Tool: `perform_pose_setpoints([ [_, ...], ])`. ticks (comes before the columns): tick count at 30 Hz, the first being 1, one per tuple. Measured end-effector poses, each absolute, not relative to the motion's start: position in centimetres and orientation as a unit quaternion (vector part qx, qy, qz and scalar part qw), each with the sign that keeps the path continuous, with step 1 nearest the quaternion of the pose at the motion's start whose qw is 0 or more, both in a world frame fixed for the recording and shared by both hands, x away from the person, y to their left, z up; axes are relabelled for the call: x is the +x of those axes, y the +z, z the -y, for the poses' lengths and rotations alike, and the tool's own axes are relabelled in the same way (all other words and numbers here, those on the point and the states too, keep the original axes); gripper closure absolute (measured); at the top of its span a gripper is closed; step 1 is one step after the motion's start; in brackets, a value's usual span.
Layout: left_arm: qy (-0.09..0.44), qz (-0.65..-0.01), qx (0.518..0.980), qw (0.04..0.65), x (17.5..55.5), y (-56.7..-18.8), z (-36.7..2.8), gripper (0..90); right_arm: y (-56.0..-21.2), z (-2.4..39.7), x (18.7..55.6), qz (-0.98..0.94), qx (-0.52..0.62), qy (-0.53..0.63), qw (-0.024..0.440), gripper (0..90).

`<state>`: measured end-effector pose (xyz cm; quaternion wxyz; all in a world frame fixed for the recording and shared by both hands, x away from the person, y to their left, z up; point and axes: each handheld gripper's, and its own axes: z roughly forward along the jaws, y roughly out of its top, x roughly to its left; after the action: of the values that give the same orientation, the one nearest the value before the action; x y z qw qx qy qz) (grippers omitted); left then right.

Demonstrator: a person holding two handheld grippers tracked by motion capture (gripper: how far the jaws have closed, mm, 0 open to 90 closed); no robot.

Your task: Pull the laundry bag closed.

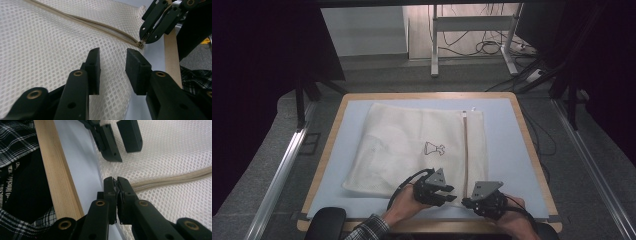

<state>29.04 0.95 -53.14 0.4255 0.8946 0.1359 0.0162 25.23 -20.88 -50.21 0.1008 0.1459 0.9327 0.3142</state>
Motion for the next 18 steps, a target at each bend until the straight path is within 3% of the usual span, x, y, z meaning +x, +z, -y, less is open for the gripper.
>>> perform_pose_setpoints([
  [9, 0.001, -0.124, 0.895, 0.428, 28.8, -53.3, 0.0, 87.9, -50.2, 20.8, 25.1, -0.934, 0.133, 0.312, 0.110, 85.8],
  [18, 0.007, -0.109, 0.903, 0.415, 28.3, -53.8, 0.9, 89.7, -50.2, 20.8, 25.1, -0.933, 0.137, 0.314, 0.110, 85.8],
])
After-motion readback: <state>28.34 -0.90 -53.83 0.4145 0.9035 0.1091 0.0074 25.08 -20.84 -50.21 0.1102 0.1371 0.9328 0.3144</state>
